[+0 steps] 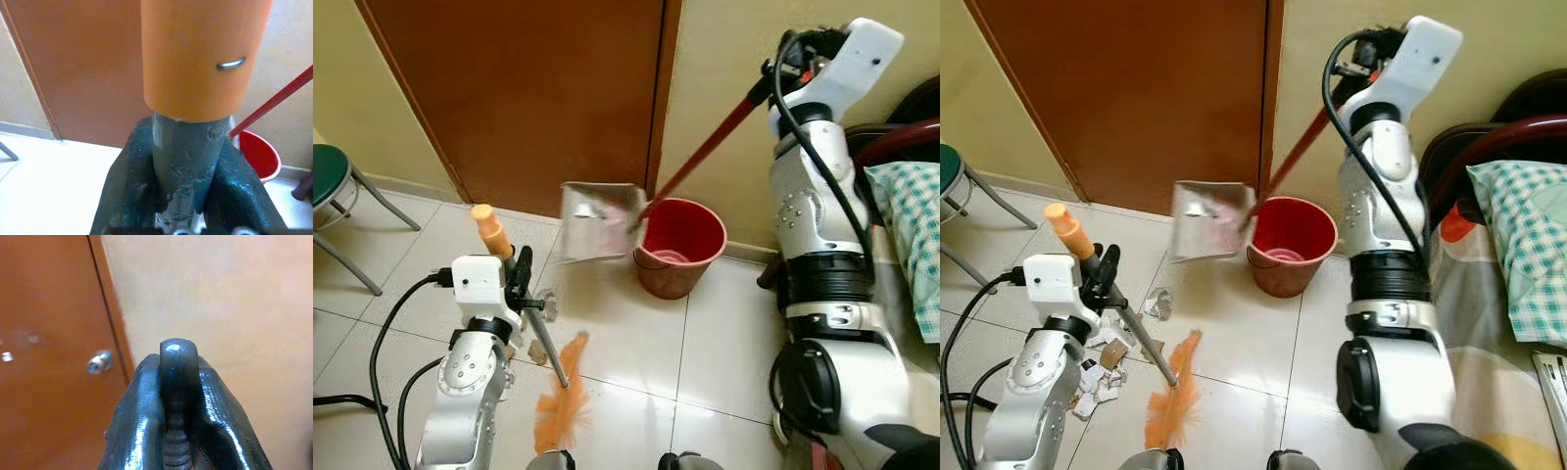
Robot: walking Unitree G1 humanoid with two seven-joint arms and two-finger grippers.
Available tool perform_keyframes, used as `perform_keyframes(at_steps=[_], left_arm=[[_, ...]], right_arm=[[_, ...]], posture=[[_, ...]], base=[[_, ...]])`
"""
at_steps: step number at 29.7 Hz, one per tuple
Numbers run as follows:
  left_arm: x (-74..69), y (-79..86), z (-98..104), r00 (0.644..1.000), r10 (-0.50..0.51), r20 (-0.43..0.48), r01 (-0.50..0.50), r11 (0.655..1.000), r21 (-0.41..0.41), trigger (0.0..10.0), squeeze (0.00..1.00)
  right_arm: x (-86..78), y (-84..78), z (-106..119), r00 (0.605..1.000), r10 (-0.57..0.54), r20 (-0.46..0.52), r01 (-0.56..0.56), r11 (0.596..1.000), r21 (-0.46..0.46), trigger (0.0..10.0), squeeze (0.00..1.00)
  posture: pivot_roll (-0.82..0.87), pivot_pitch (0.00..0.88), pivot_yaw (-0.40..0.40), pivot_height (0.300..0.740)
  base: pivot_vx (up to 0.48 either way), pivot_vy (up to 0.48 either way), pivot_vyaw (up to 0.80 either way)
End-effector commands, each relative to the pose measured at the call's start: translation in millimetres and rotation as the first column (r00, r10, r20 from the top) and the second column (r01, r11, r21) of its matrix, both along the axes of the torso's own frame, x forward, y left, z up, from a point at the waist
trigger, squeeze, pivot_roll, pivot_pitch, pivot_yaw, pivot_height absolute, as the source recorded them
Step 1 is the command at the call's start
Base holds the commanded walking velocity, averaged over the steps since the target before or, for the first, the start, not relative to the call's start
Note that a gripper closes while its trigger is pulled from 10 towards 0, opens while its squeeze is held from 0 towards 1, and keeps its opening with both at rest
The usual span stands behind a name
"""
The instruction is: Sweep floor
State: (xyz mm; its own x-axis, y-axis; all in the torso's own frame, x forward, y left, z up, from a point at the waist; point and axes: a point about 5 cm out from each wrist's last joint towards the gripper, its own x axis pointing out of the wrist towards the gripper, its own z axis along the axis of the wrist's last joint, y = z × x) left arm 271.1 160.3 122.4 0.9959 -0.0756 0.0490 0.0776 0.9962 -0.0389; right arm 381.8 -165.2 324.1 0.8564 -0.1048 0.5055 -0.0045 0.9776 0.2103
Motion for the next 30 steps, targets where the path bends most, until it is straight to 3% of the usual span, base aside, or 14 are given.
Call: perform_keyframes(at_steps=[1,3,5,9,14,19,27,30], left_arm=[[1.1,-4.1,3,1.000,-0.023,0.019,0.024,1.000,-0.009,10.0,0.00],[1.4,-5.0,3,0.999,-0.027,0.017,0.027,1.000,-0.012,10.0,0.00],[1.4,-5.4,3,0.999,-0.028,0.018,0.029,1.000,-0.012,10.0,0.00],[1.8,-6.1,3,0.999,-0.030,0.017,0.030,0.999,-0.015,10.0,0.00],[2.1,-7.2,2,0.999,-0.035,0.016,0.035,0.999,-0.016,10.0,0.00],[4.1,-6.8,4,0.999,-0.037,0.020,0.037,0.999,-0.014,10.0,0.00],[5.6,-8.9,4,0.999,-0.045,0.022,0.045,0.999,-0.015,10.0,0.00],[5.8,-9.4,4,0.999,-0.046,0.023,0.047,0.999,-0.016,10.0,0.00]], right_arm=[[-14.6,6.5,37,0.982,-0.009,0.191,0.026,0.996,-0.087,10.0,0.00],[-18.9,15.5,37,0.972,-0.007,0.234,0.053,0.980,-0.190,10.0,0.00],[-21.8,20.5,36,0.967,-0.003,0.255,0.063,0.972,-0.225,10.0,0.00],[-34.6,46.4,33,0.937,0.056,0.345,0.092,0.913,-0.397,10.0,0.00],[-40.2,68.1,18,0.925,0.133,0.357,0.072,0.859,-0.508,10.0,0.00],[-46.0,86.5,-13,0.924,0.228,0.306,0.039,0.741,-0.670,10.0,0.00],[-51.9,89.8,-6,0.900,0.243,0.362,0.073,0.734,-0.675,10.0,0.00],[-55.1,89.9,3,0.888,0.235,0.395,0.088,0.756,-0.649,10.0,0.00]], posture=[[0.05,0.126,-0.002,0.740],[0.05,0.125,-0.002,0.740],[0.05,0.124,-0.002,0.740],[0.05,0.127,-0.001,0.740],[0.05,0.126,0.000,0.740],[0.05,0.124,-0.001,0.740],[0.05,0.116,-0.001,0.740],[0.05,0.115,-0.002,0.740]], base=[[0.000,0.000,0.00],[0.000,0.000,0.00],[0.000,0.000,0.00],[0.000,0.000,0.00],[0.000,0.000,0.00],[0.000,0.000,0.00],[0.000,0.000,0.00],[0.000,0.000,0.00]])
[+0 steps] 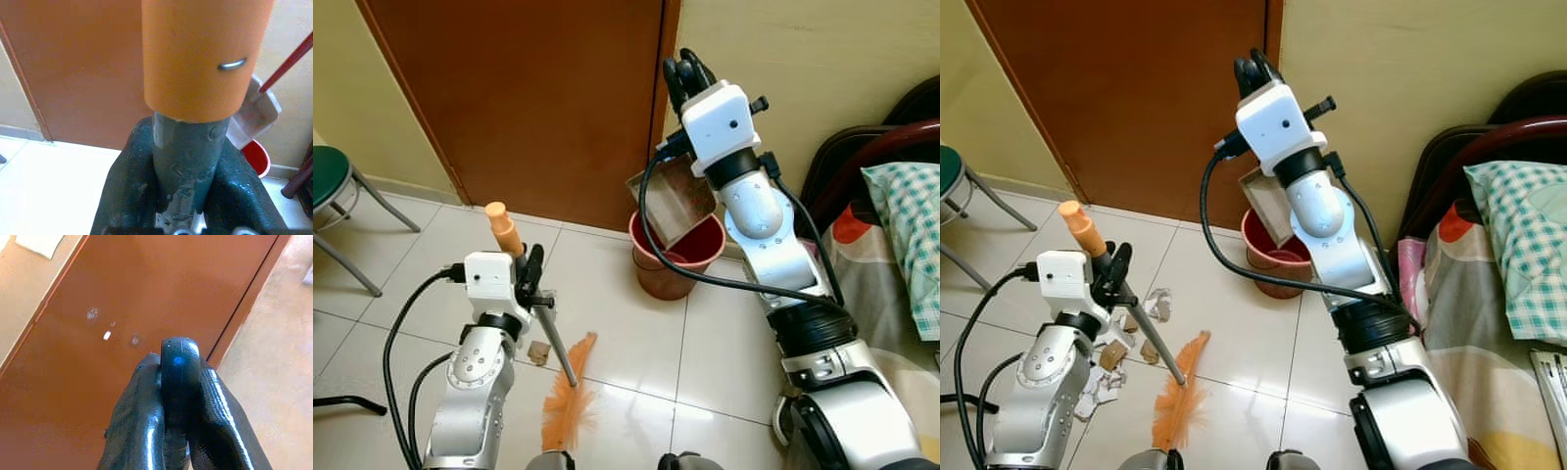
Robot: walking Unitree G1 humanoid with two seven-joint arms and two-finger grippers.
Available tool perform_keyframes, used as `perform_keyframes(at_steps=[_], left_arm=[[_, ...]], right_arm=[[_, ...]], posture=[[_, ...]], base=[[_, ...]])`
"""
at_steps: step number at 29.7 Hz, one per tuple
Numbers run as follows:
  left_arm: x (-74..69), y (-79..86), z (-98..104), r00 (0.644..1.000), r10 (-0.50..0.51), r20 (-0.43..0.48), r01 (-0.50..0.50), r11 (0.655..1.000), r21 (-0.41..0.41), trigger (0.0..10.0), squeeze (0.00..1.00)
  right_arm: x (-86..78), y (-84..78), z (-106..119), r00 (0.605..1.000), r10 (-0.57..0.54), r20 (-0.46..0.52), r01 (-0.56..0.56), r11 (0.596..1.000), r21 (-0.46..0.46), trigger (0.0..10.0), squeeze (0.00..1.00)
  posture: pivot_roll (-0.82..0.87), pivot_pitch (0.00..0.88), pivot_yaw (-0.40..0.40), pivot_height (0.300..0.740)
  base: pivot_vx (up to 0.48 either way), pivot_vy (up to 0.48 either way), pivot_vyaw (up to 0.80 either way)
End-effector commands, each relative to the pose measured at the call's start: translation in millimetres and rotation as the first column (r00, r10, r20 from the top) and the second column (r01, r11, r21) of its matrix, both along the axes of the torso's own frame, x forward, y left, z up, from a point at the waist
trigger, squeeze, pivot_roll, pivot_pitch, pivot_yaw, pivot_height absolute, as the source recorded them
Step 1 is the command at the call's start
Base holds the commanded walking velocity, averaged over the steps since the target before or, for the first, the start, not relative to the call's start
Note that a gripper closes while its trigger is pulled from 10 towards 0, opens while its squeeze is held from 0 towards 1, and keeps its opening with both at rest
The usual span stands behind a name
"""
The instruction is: Sweep floor
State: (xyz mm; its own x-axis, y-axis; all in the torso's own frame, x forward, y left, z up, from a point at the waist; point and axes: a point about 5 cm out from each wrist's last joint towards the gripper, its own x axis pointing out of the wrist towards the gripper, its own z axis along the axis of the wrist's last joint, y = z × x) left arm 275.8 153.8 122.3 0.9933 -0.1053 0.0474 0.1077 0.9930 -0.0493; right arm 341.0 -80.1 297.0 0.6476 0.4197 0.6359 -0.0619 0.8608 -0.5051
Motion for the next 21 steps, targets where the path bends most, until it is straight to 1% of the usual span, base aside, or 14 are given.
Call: perform_keyframes(at_steps=[1,4,6,7,8,10,11,12,16,18,19,20,21], left_arm=[[1.0,-2.9,5,1.000,-0.015,0.027,0.015,1.000,-0.007,10.0,0.00],[0.8,-2.0,4,1.000,-0.011,0.026,0.011,1.000,-0.007,10.0,0.00],[0.7,-1.7,4,1.000,-0.010,0.025,0.010,1.000,-0.006,10.0,0.00],[0.7,-1.6,4,1.000,-0.009,0.025,0.009,1.000,-0.005,10.0,0.00],[0.7,-1.6,4,1.000,-0.007,0.026,0.007,1.000,-0.005,10.0,0.00],[0.7,-1.6,4,1.000,-0.007,0.027,0.007,1.000,-0.005,10.0,0.00],[-0.1,-1.4,4,1.000,-0.007,0.026,0.007,1.000,-0.002,10.0,0.00],[-1.4,-0.1,3,1.000,-0.005,0.023,0.005,1.000,0.003,10.0,0.00],[-3.4,3.4,1,1.000,0.001,0.015,-0.001,1.000,0.010,10.0,0.00],[-8.4,9.7,-3,1.000,0.006,-0.004,-0.006,1.000,0.028,10.0,0.00],[-8.4,9.7,-3,1.000,0.006,-0.004,-0.006,1.000,0.028,10.0,0.00],[-16.2,17.7,-12,0.999,0.007,-0.040,-0.005,0.999,0.050,10.0,0.00],[-19.3,20.5,-15,0.999,0.007,-0.054,-0.003,0.998,0.059,10.0,0.00]], right_arm=[[-18.1,3.5,41,0.982,0.040,0.185,-0.054,0.996,0.075,10.0,0.00],[-23.4,4.7,61,0.978,0.085,0.191,-0.124,0.971,0.203,10.0,0.00],[-27.2,7.8,73,0.973,0.106,0.206,-0.155,0.959,0.237,10.0,0.00],[-28.7,9.6,77,0.970,0.117,0.213,-0.170,0.954,0.247,10.0,0.00],[-28.9,12.6,80,0.968,0.147,0.204,-0.202,0.939,0.280,10.0,0.00],[-26.3,13.8,77,0.970,0.172,0.171,-0.220,0.922,0.317,10.0,0.00],[-20.6,14.8,68,0.974,0.202,0.099,-0.224,0.901,0.371,10.0,0.00],[-15.6,14.9,57,0.971,0.238,0.024,-0.224,0.872,0.436,10.0,0.00],[-8.8,12.3,40,0.962,0.264,-0.070,-0.193,0.839,0.508,10.0,0.00],[-1.9,7.6,15,0.944,0.277,-0.181,-0.129,0.811,0.570,10.0,0.00],[-1.9,7.6,15,0.944,0.277,-0.181,-0.129,0.811,0.570,10.0,0.00],[0.4,0.9,-14,0.917,0.278,-0.286,-0.046,0.786,0.617,10.0,0.00],[0.0,-1.7,-24,0.907,0.276,-0.317,-0.017,0.779,0.627,10.0,0.00]], posture=[[0.05,0.116,-0.005,0.740],[0.05,0.121,-0.005,0.740],[0.05,0.121,-0.005,0.740],[0.05,0.121,-0.005,0.740],[0.05,0.121,-0.005,0.740],[0.06,0.121,-0.007,0.740],[0.06,0.120,-0.008,0.740],[0.06,0.120,-0.008,0.740],[0.06,0.120,-0.008,0.740],[0.07,0.126,-0.006,0.740],[0.07,0.126,-0.006,0.740],[0.07,0.128,-0.004,0.740],[0.07,0.128,-0.004,0.740]], base=[[0.000,0.000,0.00],[0.000,0.000,0.00],[0.000,0.000,0.00],[0.000,0.000,0.00],[0.000,0.000,0.00],[0.000,0.000,0.00],[0.000,0.000,0.00],[0.000,0.000,0.00],[0.000,0.000,0.00],[0.000,0.000,0.00],[0.000,0.000,0.00],[0.000,0.000,0.00],[0.000,0.000,0.00]])
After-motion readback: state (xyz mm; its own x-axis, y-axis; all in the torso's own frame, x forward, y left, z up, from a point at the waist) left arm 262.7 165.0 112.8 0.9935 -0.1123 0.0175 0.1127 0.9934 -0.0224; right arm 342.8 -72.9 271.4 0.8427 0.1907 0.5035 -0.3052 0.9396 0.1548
